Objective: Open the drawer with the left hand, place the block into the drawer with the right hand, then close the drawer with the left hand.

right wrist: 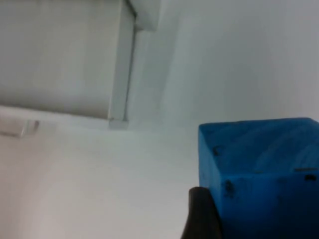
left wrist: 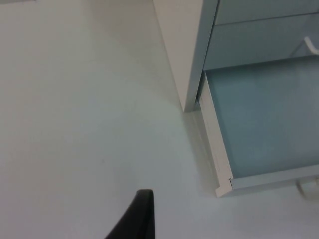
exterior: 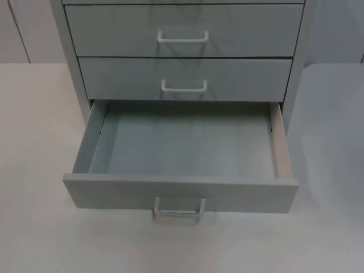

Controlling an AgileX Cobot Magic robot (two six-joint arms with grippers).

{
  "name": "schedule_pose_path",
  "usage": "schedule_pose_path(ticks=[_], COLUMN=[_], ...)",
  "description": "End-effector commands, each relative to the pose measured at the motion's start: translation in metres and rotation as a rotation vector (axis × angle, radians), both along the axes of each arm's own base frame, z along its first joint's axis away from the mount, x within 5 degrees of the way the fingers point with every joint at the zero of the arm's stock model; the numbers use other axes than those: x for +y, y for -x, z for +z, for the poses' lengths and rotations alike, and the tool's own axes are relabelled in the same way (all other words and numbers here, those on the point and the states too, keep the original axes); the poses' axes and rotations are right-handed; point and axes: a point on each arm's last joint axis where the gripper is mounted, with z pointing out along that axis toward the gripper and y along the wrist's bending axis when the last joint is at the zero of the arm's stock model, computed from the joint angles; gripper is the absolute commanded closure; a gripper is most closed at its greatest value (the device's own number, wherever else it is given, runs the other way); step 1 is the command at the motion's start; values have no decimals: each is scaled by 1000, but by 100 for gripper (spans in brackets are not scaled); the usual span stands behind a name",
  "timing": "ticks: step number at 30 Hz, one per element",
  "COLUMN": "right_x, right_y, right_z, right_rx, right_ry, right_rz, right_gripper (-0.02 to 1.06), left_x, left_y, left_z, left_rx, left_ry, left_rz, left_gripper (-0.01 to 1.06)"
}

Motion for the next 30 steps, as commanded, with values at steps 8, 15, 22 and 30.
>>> schedule_pose_path(ticks=[8, 15, 22, 30], right_x=[82, 135, 192, 245], right_y=[-18, -20, -25, -41], right_z=[-47, -67, -71, -78], right_rx=[132, 190, 186, 140], right_ry=[100, 128, 136, 88], right_rz=[168, 281, 394, 428], right_gripper=[105, 105, 105, 105], left_x=[-2, -2, -2, -1], left_y=[1, 1, 1, 1], left_z=[0, 0, 0, 0], left_rx=[2, 2, 2, 3], left_ry=[12, 12, 12, 8], left_rz=[-7, -7, -7, -8], left_gripper=[1, 1, 1, 1])
